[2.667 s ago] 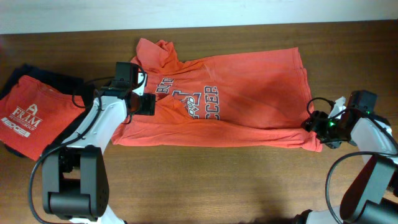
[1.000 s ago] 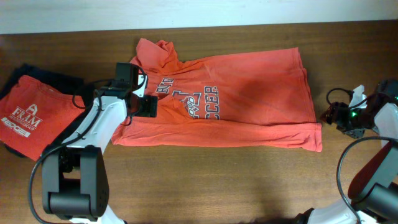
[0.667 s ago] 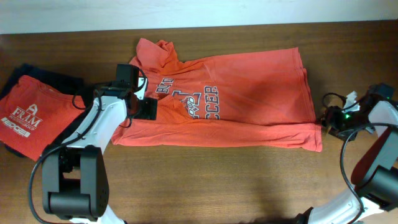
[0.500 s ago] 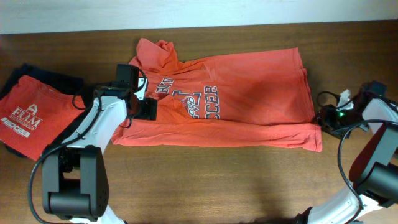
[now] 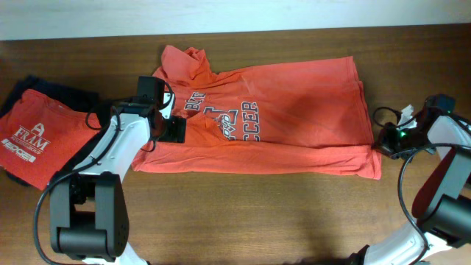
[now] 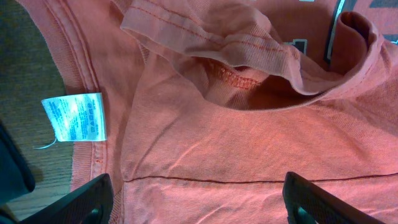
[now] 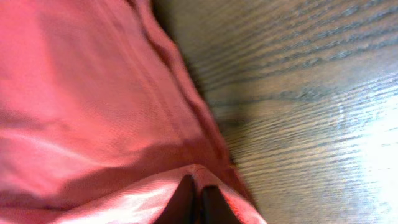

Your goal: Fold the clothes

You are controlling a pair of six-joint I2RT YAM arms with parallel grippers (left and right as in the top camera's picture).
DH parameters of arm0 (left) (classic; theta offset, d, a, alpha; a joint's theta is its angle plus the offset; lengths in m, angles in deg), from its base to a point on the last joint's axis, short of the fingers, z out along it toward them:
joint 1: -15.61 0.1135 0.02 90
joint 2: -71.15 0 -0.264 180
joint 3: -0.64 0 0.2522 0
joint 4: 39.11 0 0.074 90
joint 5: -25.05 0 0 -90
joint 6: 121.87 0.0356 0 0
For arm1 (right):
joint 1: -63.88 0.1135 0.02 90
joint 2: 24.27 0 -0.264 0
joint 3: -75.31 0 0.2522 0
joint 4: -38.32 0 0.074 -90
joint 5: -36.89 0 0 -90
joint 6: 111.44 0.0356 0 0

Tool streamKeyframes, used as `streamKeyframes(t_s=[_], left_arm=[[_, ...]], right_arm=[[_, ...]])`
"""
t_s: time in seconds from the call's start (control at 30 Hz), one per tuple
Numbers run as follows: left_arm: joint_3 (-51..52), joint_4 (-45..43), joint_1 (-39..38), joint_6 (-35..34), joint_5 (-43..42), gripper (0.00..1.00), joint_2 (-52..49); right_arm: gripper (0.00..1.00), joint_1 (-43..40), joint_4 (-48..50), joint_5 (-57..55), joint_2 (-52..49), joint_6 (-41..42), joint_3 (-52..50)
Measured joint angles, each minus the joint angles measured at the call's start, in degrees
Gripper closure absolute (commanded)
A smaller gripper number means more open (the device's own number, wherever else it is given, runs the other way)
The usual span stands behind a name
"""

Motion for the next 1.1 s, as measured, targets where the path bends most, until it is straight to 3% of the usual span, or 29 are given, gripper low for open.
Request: streamKeyframes(t_s=[0.27,0.6,0.7,0.83,0.9,0.93,1.0,1.03,1.1], left_arm=[[0.0,0.0,0.0,0.0,0.0,0.13,0.0],[0.0,-0.4,0.0,0.0,0.0,0.13,0.0],[0.0,-0.5,0.0,0.0,0.0,0.27,0.0],[0.0,-2.0,0.0,-0.1,0.0,0.63,0.0],[0.0,-3.2,0.0,-0.1,0.0,0.71,0.0],[0.0,-3.8,0.0,0.0,0.0,0.68,0.0],[0.0,-4.2,0.0,-0.2,0.0,0.16,0.0],[0.0,-4.3,0.0,-0.1,0.0,0.06,0.0],[0.0,-4.4,0.0,-0.1,-0.2,0.01,0.0]], right_arm=[[0.96,0.0,0.5,6.6,7.9,0.2,0.0],[0.96,0.0,8.8,12.4,8.2,0.5,0.0],[0.96,0.0,11.0,13.0,8.2,0.7,0.0],[0.96,0.0,10.8,13.0,8.2,1.0,0.0],[0.96,0.0,10.8,13.0,8.2,1.1,0.0],[0.96,0.0,10.8,13.0,8.2,1.2,0.0],[0.96,0.0,10.6,13.0,8.2,1.2,0.0],[0.96,0.0,10.4,13.0,8.2,1.2,0.0],[0.96,0.0,10.2,13.0,8.2,1.2,0.0]])
